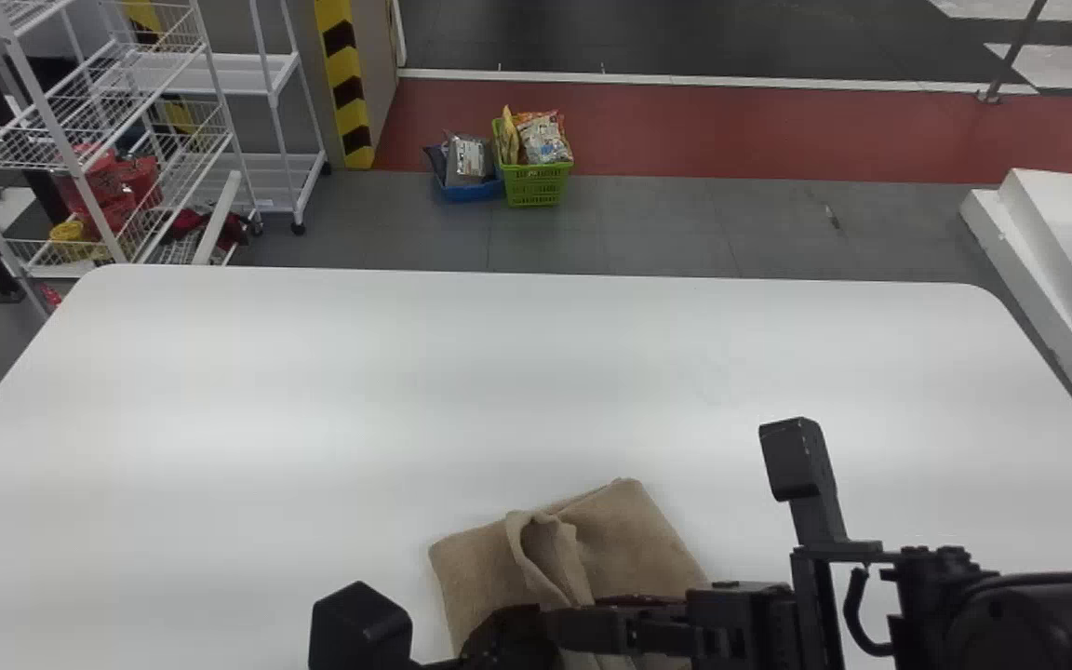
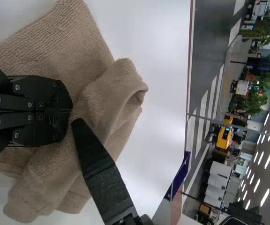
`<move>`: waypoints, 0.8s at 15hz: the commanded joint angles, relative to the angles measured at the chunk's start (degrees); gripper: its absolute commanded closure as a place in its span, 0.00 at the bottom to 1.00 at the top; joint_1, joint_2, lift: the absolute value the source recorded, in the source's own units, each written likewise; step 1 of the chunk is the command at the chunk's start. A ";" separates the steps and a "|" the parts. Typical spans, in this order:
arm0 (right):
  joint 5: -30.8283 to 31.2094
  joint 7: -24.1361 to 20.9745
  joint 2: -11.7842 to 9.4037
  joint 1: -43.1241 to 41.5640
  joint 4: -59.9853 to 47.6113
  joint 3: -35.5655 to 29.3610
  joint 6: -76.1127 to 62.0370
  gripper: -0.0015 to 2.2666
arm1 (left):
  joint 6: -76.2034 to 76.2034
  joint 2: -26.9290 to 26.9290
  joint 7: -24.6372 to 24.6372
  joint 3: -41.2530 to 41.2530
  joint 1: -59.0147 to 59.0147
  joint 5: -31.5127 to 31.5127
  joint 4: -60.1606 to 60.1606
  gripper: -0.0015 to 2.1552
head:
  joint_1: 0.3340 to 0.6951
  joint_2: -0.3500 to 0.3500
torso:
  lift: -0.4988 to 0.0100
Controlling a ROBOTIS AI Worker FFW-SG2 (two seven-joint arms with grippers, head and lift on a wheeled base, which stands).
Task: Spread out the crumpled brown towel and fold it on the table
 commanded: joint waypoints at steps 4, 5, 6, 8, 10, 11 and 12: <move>-5.63 -1.59 0.05 6.00 -6.31 -3.68 0.30 0.03 | 0.15 0.07 0.08 0.39 -0.31 0.31 0.06 0.99 | 1.00 0.49 | 0.73; -6.59 -1.94 0.05 7.32 -7.19 -4.74 0.30 0.03 | 0.15 -0.02 0.08 0.39 -0.49 0.31 0.06 0.99 | 1.00 0.48 | 0.73; -7.65 -2.03 0.05 7.41 -7.54 -5.97 0.30 0.04 | 0.15 -0.02 0.08 0.39 -0.57 0.31 0.06 0.99 | 1.00 0.48 | 0.73; -9.40 -1.94 0.05 7.76 -7.80 -8.34 0.30 0.04 | 0.15 -0.02 0.08 0.39 -0.66 0.31 -0.20 0.99 | 1.00 0.46 | 0.73; -9.93 -1.94 0.05 9.34 -9.03 -9.05 0.30 0.04 | 0.68 -0.02 -0.01 0.83 -0.66 0.23 -0.73 0.99 | 1.00 0.44 | 0.73; -10.81 -1.94 0.05 10.57 -10.00 -9.66 0.30 0.06 | 0.68 -0.02 -0.01 1.09 -0.66 0.05 -0.99 0.99 | 1.00 0.43 | 0.73; -11.43 -1.50 0.05 12.24 -11.93 -10.36 0.30 0.14 | 0.68 -0.02 0.08 1.44 -0.66 -0.04 -1.25 0.99 | 1.00 0.42 | 0.73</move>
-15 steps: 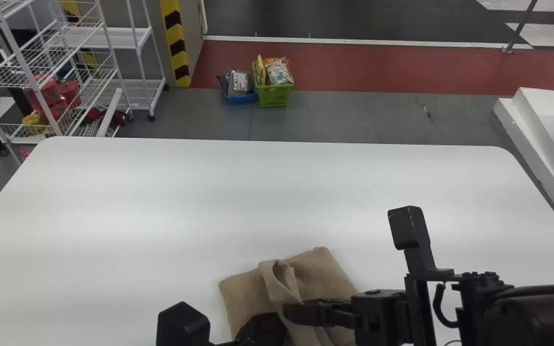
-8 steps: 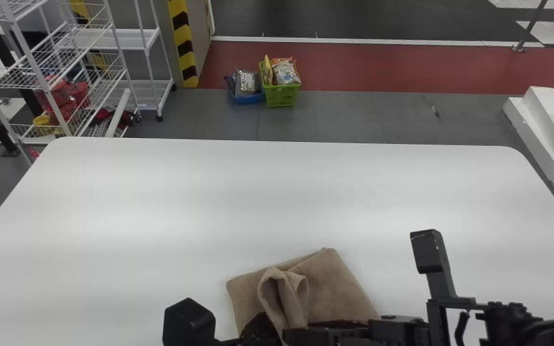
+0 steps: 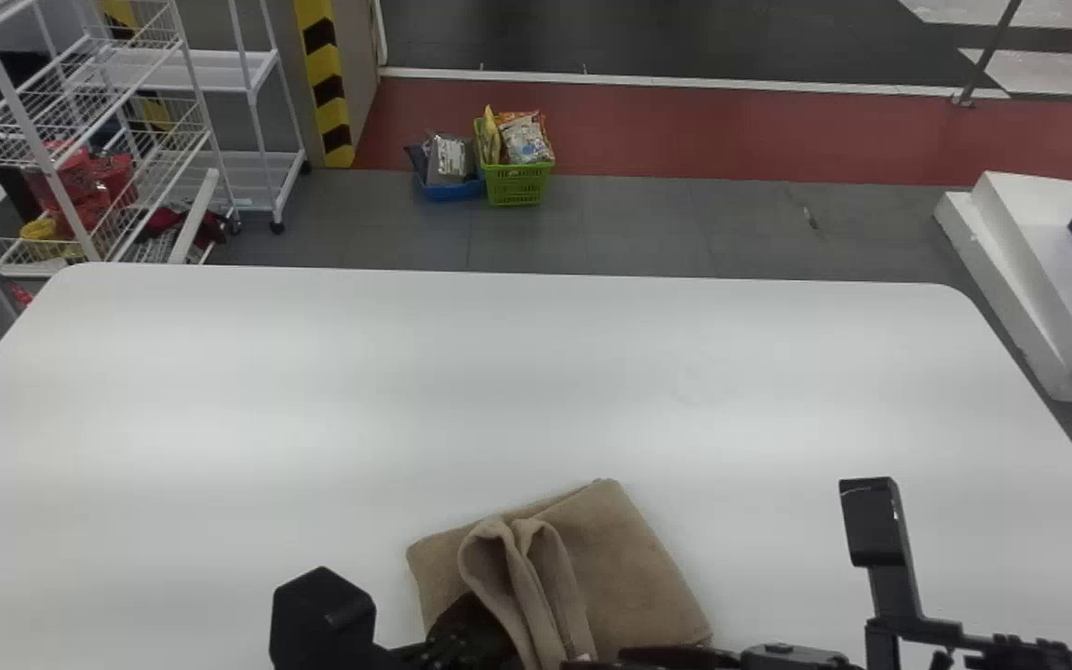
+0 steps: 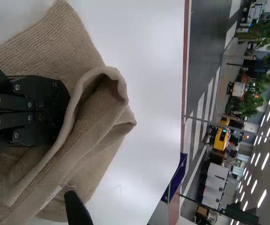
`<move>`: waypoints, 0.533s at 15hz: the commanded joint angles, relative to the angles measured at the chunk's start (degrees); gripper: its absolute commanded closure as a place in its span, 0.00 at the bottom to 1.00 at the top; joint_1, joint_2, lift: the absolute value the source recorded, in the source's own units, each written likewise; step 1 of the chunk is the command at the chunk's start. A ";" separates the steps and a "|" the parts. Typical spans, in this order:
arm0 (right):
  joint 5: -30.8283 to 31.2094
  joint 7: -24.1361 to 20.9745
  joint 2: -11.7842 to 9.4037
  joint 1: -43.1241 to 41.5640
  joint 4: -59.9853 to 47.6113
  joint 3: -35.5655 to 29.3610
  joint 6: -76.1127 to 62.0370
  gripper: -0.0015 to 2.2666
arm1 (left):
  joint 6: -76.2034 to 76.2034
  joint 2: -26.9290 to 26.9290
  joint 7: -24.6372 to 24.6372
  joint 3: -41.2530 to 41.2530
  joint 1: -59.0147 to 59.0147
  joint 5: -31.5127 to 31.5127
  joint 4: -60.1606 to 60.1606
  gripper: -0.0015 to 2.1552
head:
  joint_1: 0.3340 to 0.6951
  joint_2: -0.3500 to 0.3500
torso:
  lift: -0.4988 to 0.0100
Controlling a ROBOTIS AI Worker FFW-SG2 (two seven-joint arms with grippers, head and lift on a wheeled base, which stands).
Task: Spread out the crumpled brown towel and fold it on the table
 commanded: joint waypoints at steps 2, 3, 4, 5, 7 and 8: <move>-2.98 1.95 0.05 4.27 -4.62 -3.97 0.29 0.35 | -0.11 -0.17 0.16 2.85 -0.53 0.13 -0.60 0.99 | 1.00 0.43 | 0.73; -4.03 2.30 0.05 4.80 -5.50 -5.73 0.29 0.40 | -0.28 -0.35 0.16 3.99 -0.79 0.39 -1.04 0.99 | 1.00 0.44 | 0.73; -5.70 2.92 0.05 5.33 -6.03 -7.84 0.29 0.50 | -0.46 -0.61 0.16 5.31 -1.32 0.48 -1.92 0.99 | 1.00 0.45 | 0.73; -6.85 3.97 0.05 5.94 -6.73 -9.59 0.29 0.62 | -0.81 -0.70 0.25 6.81 -1.67 0.83 -2.36 0.99 | 1.00 0.46 | 0.73; -6.93 6.43 0.05 7.35 -7.08 -11.26 0.29 0.73 | -0.81 -0.97 0.16 10.85 -2.20 2.50 -3.76 0.99 | 1.00 0.48 | 0.73; -6.93 7.84 0.05 7.96 -7.08 -12.58 0.29 0.73 | -0.81 -1.05 0.07 13.40 -2.20 4.08 -3.94 0.99 | 1.00 0.50 | 0.73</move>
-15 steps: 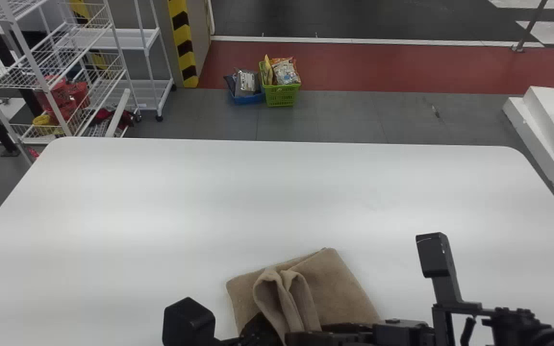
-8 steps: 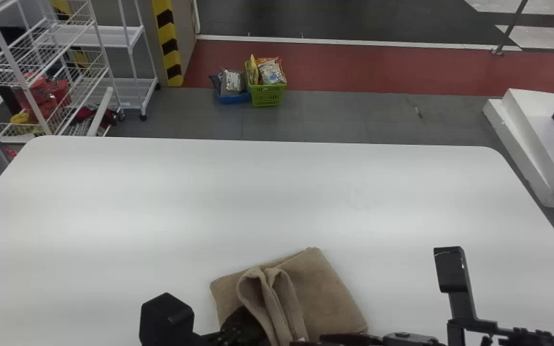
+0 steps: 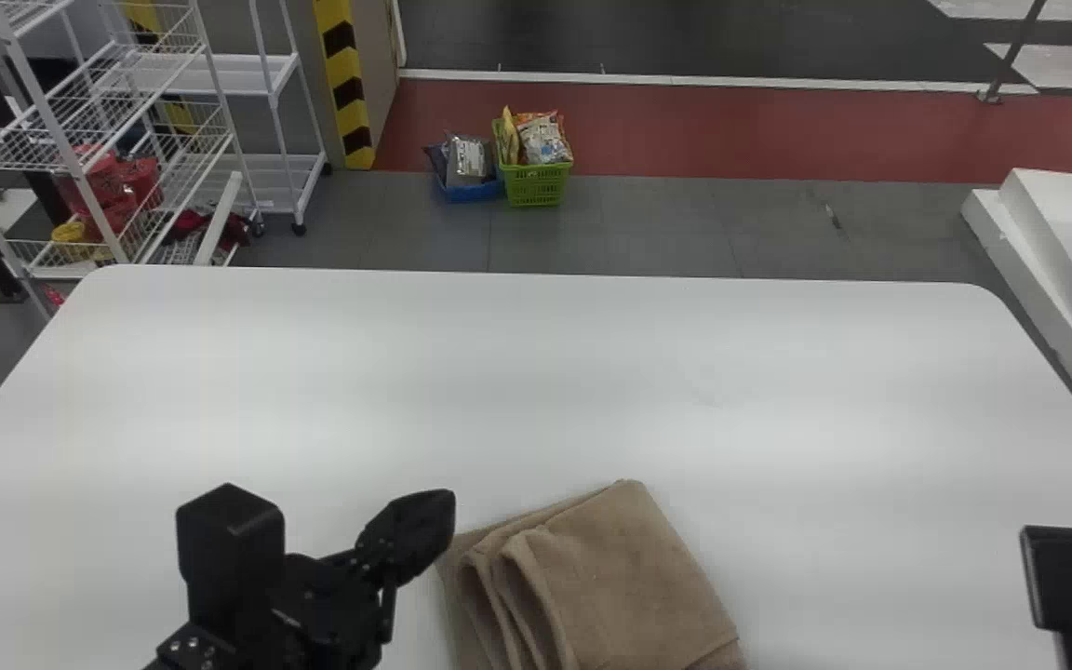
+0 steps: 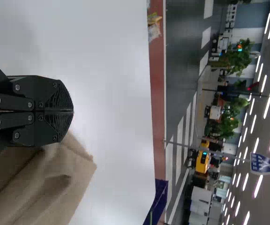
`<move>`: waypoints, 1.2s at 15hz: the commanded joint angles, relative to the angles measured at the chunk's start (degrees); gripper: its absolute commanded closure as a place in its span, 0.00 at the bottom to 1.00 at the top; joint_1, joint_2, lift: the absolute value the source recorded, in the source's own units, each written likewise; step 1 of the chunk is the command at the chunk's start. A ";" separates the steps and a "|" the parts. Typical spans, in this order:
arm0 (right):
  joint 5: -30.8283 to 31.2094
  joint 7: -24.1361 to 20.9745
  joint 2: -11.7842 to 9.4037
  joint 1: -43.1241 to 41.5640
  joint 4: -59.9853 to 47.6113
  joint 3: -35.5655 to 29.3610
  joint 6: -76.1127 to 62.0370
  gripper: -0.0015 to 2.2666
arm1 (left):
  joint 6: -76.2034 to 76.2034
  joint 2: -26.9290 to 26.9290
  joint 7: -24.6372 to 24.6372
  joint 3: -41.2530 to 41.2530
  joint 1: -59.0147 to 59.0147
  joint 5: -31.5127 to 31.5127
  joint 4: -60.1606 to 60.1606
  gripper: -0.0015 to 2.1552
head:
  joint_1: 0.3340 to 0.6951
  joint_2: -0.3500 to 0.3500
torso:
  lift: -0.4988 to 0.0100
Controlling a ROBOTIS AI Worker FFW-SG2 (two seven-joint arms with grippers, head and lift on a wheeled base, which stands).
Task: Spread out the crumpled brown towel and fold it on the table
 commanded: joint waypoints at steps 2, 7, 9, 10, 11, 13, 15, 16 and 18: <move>-0.18 3.32 0.05 2.61 -0.45 -3.94 0.29 0.79 | 0.16 -0.32 -0.69 7.74 -0.10 5.06 -1.09 0.99 | 1.00 0.58 | 0.73; 3.08 3.58 0.05 3.48 -0.28 -7.28 0.29 0.79 | 1.22 -0.59 -3.41 13.01 0.25 8.84 -1.09 0.99 | 1.00 0.64 | 0.73; 5.19 3.32 0.05 3.22 0.69 -7.20 0.29 0.79 | 1.57 -0.67 -3.94 13.10 0.07 9.19 -0.91 0.99 | 1.00 0.63 | 0.73; 6.50 3.23 0.05 3.22 1.30 -6.76 0.29 0.79 | 1.92 -0.76 -4.03 13.10 0.07 9.28 -1.09 0.99 | 1.00 0.62 | 0.73; 7.56 3.23 0.05 2.78 2.53 -6.58 0.29 0.79 | 2.80 -0.76 -4.20 13.27 0.07 9.28 -1.18 0.99 | 1.00 0.61 | 0.73; 8.88 3.32 0.05 1.99 4.56 -6.58 0.29 0.79 | 2.97 -0.85 -4.47 13.89 0.07 9.37 -1.09 0.99 | 1.00 0.59 | 0.73; 10.02 3.41 0.05 -0.03 7.98 -6.41 0.29 0.79 | 2.97 -0.85 -4.64 14.50 0.07 10.07 -1.00 0.99 | 1.00 0.58 | 0.73; 10.55 3.23 0.05 -0.91 9.48 -6.14 0.29 0.79 | 3.15 -0.85 -4.64 14.50 0.07 10.25 -1.00 0.99 | 1.00 0.58 | 0.73; 13.97 3.14 0.05 -3.72 13.17 -4.56 0.29 0.79 | 3.50 -0.94 -4.91 14.68 0.16 10.51 -1.09 0.99 | 1.00 0.58 | 0.73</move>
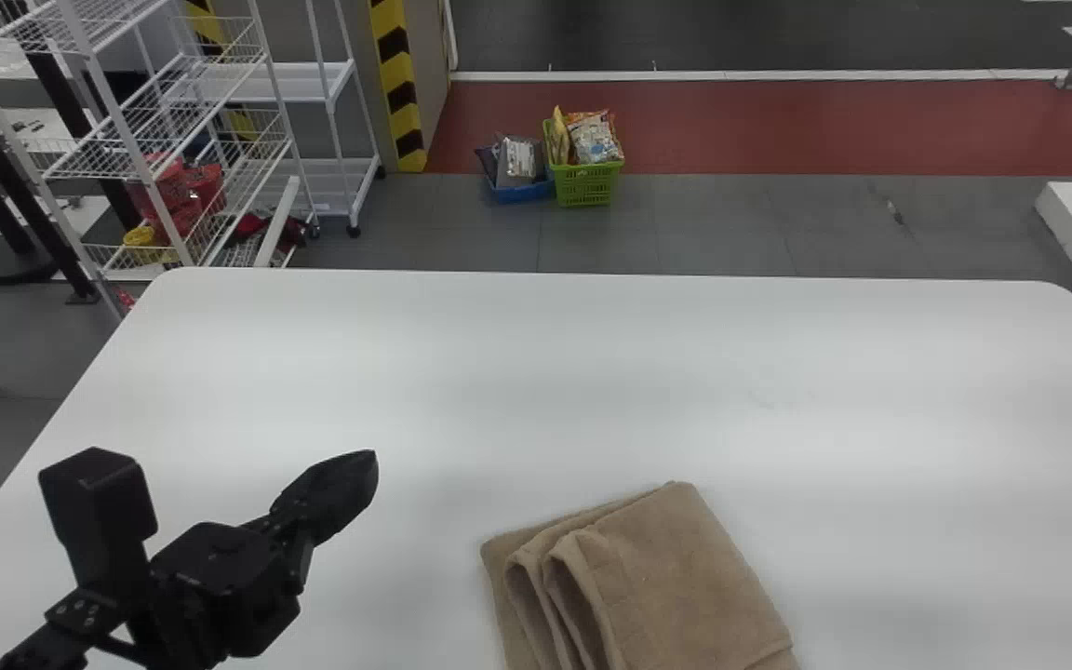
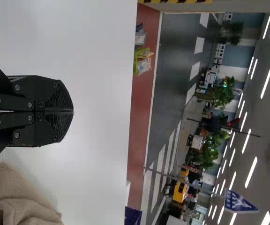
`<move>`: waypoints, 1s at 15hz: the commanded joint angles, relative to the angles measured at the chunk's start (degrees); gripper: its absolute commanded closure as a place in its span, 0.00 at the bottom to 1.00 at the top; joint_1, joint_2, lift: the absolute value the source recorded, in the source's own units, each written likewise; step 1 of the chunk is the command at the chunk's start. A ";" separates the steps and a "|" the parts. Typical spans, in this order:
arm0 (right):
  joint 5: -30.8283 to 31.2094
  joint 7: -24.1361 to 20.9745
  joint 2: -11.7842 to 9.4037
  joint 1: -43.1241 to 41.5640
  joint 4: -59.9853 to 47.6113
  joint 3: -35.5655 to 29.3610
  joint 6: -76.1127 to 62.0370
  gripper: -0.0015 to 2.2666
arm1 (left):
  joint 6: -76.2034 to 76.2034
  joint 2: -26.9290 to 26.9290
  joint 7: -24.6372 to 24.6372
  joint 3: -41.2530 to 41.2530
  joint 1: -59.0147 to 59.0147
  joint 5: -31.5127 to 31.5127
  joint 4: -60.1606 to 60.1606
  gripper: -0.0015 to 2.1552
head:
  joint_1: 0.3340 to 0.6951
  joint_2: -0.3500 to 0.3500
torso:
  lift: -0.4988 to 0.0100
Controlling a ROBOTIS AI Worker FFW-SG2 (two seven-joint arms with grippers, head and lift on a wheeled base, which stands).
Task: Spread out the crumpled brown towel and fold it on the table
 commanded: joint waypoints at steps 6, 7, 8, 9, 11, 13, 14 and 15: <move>4.40 -1.68 0.05 -8.70 10.46 1.50 0.30 0.79 | 0.16 -0.47 -0.72 1.31 0.44 1.00 -0.23 0.99 | 1.00 0.56 | 0.73; 4.40 -1.86 0.05 -9.58 10.73 1.50 0.30 0.79 | 0.16 -0.74 -0.90 1.31 0.53 1.00 -0.41 0.99 | 1.00 0.56 | 0.73; 4.40 -2.21 0.05 -10.98 11.25 1.50 0.30 0.79 | 0.16 -0.74 -0.98 1.31 0.53 1.09 -0.41 0.99 | 1.00 0.56 | 0.73; 4.40 -2.65 0.05 -12.30 12.13 1.50 0.30 0.79 | 0.16 -0.83 -1.34 1.31 0.53 1.09 -0.32 0.99 | 1.00 0.56 | 0.73; 4.31 -3.17 0.05 -14.32 13.80 2.02 0.30 0.79 | 0.16 -1.00 -1.51 1.58 0.61 1.09 -0.32 0.99 | 1.00 0.55 | 0.73; 4.31 -3.79 0.05 -15.82 15.38 3.08 0.30 0.79 | 0.16 -1.18 -1.78 1.66 0.61 1.17 -0.32 0.99 | 1.00 0.55 | 0.73; 4.40 -4.14 0.05 -16.34 15.91 3.96 0.30 0.79 | 0.16 -1.18 -1.86 1.75 0.61 1.17 -0.32 0.99 | 1.00 0.56 | 0.73; 4.40 -4.14 0.05 -15.90 15.65 4.57 0.30 0.79 | 0.16 -1.18 -2.04 1.75 0.61 1.09 -0.32 0.99 | 1.00 0.56 | 0.73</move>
